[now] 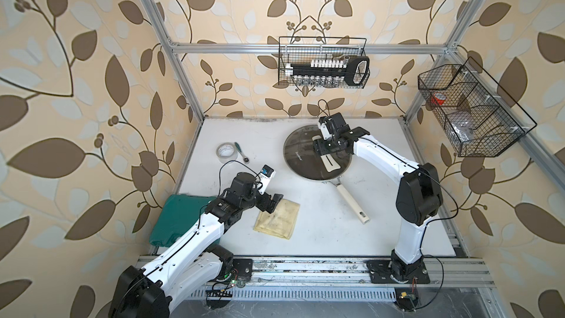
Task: Wipe the pot lid with a cloth
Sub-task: Pick up the pot lid from the cooking pot.
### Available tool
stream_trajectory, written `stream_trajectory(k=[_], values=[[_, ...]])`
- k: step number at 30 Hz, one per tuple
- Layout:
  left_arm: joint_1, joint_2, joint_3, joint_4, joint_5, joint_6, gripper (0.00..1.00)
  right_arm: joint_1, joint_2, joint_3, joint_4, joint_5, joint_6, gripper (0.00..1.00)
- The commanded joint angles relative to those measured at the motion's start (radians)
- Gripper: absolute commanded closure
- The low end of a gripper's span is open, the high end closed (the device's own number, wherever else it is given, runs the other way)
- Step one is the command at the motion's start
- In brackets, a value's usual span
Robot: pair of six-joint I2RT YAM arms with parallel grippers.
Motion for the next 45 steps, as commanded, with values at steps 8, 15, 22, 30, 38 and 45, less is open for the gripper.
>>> stream_trajectory(k=[8, 15, 22, 30, 38, 45], values=[[-0.011, 0.014, -0.004, 0.03, -0.012, 0.012, 0.01, 0.003, 0.061, 0.062, -0.085, -0.019, 0.002, 0.39], [-0.011, 0.032, -0.005, 0.047, -0.014, 0.011, 0.01, 0.011, 0.092, 0.092, -0.149, 0.019, -0.009, 0.4], [-0.011, 0.031, -0.01, 0.052, -0.018, 0.01, 0.01, 0.03, 0.111, 0.138, -0.232, 0.034, -0.029, 0.39], [-0.011, 0.034, -0.012, 0.059, -0.017, 0.011, 0.01, 0.03, 0.159, 0.191, -0.292, 0.028, 0.0, 0.7], [-0.011, 0.039, -0.012, 0.063, -0.019, 0.018, 0.01, 0.023, 0.14, 0.206, -0.248, 0.017, 0.027, 1.0], [-0.011, 0.058, -0.005, 0.071, -0.011, 0.025, 0.01, 0.0, 0.016, 0.147, -0.11, 0.0, 0.085, 1.0]])
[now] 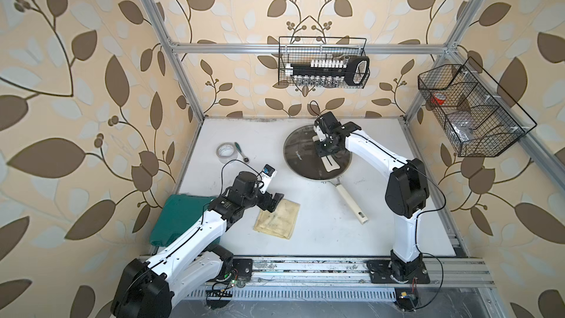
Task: Wipe the pot lid with a cloth
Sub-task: Pick up the pot lid from the cooking pot.
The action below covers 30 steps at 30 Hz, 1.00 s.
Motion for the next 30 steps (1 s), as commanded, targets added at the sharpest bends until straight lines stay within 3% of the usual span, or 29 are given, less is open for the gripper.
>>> stream_trajectory(k=[1, 8, 17, 23, 30], values=[[-0.011, 0.009, -0.002, 0.036, -0.007, 0.022, 0.01, -0.026, -0.097, -0.025, 0.109, -0.047, 0.079, 1.0], [-0.011, 0.021, 0.003, 0.041, 0.002, 0.008, 0.01, -0.076, -0.237, -0.138, 0.221, -0.15, 0.123, 1.0], [-0.012, 0.039, 0.046, -0.033, -0.029, -0.14, 0.01, -0.15, -0.416, -0.284, 0.328, -0.345, 0.162, 1.0], [-0.015, -0.028, 0.041, -0.047, -0.123, -0.197, 0.01, -0.164, -0.494, -0.363, 0.422, -0.43, 0.187, 1.0], [-0.015, 0.076, 0.191, -0.265, -0.252, -0.495, 0.01, -0.167, -0.584, -0.407, 0.478, -0.499, 0.185, 1.0]])
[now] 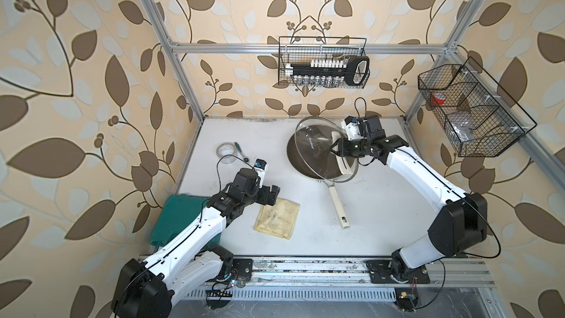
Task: Wipe the pot lid with a cloth
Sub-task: Pick up the pot lid from the cooking pot.
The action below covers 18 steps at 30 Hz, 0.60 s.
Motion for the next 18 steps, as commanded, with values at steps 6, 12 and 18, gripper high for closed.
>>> stream_trajectory(k=[6, 12, 18], values=[[-0.013, 0.194, 0.168, -0.292, -0.143, -0.471, 0.01, 0.002, -0.125, 0.041, 0.237, -0.139, -0.008, 1.0], [-0.144, 0.312, 0.237, -0.379, -0.21, -0.605, 0.01, 0.002, -0.135, 0.056, 0.237, -0.137, -0.028, 1.0], [-0.269, 0.411, 0.266, -0.418, -0.266, -0.693, 0.01, -0.015, -0.17, 0.028, 0.246, -0.127, -0.028, 1.0]])
